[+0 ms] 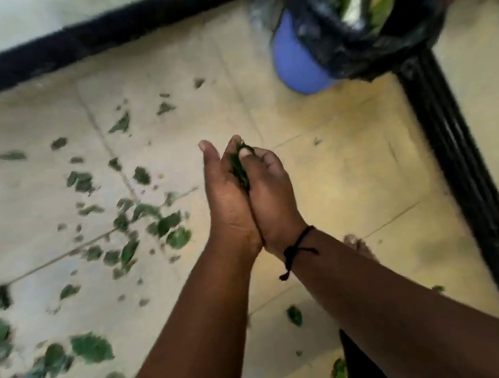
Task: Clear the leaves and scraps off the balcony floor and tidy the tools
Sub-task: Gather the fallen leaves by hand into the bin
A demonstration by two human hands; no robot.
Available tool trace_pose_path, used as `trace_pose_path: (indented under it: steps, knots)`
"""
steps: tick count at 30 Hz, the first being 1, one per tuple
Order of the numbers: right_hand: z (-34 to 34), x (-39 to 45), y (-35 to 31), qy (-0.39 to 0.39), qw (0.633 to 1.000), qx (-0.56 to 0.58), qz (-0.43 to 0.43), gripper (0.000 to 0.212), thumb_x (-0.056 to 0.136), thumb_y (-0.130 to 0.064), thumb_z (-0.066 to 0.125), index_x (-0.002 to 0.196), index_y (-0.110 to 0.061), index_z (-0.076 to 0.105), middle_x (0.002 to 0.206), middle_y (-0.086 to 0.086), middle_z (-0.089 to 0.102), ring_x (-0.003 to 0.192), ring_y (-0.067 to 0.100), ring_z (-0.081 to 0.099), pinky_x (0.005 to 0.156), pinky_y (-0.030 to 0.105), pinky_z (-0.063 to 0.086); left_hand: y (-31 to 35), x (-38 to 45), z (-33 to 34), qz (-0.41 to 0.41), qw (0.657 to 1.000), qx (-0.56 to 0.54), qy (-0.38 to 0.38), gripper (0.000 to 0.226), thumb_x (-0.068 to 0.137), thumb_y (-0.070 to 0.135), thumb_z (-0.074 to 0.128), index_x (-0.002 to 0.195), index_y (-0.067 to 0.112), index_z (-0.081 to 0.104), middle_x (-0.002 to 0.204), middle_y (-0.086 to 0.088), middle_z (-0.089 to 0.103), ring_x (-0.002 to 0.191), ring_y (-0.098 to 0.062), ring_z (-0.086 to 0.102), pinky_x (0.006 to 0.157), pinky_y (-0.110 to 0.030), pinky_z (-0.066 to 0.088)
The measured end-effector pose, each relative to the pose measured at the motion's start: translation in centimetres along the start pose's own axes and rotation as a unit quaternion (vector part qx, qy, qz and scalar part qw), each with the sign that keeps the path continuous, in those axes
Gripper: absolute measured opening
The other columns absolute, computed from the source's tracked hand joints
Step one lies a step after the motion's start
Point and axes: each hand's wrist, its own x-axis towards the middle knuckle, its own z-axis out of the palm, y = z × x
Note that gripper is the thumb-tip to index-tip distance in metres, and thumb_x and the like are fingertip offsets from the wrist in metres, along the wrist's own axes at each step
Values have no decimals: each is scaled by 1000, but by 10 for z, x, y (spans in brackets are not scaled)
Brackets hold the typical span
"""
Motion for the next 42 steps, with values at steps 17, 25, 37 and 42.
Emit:
trace_pose_path:
  steps: [17, 25, 37, 42]
  knots:
    - [-185, 125, -216, 1, 990, 144, -3, 72, 98, -62, 30, 152, -13, 26, 156, 11, 30, 142, 28, 31, 110, 41, 31, 25, 67, 226, 94, 989, 107, -51, 89, 91, 76, 13, 151, 13, 33, 158, -14, 29, 145, -34, 27, 118, -49, 22]
    - [-167, 70, -29, 22, 985, -173, -17, 33, 90, -44, 59, 103, -14, 59, 86, -8, 60, 72, -1, 54, 71, 19, 42, -18, -24, 29, 5, 968, 209, 139, 53, 100, 55, 31, 126, 19, 61, 134, -3, 61, 121, -22, 58, 99, -37, 46]
    - [-34, -30, 159, -355, 657, -661, 78, 35, 98, -36, 46, 129, -20, 44, 122, 8, 60, 107, 28, 59, 89, 35, 48, 3, -198, -171, -195, 906, -80, 368, 50, 93, 56, 46, 107, 13, 66, 125, -8, 66, 123, -33, 56, 97, -41, 42]
    - [23, -5, 161, -251, 665, -703, 7, 29, 95, -27, 45, 123, -22, 50, 121, 7, 61, 105, 28, 59, 86, 35, 50, 33, -209, -209, -203, 917, -89, 331, 56, 93, 56, 44, 117, 10, 66, 121, -11, 69, 116, -32, 60, 98, -44, 44]
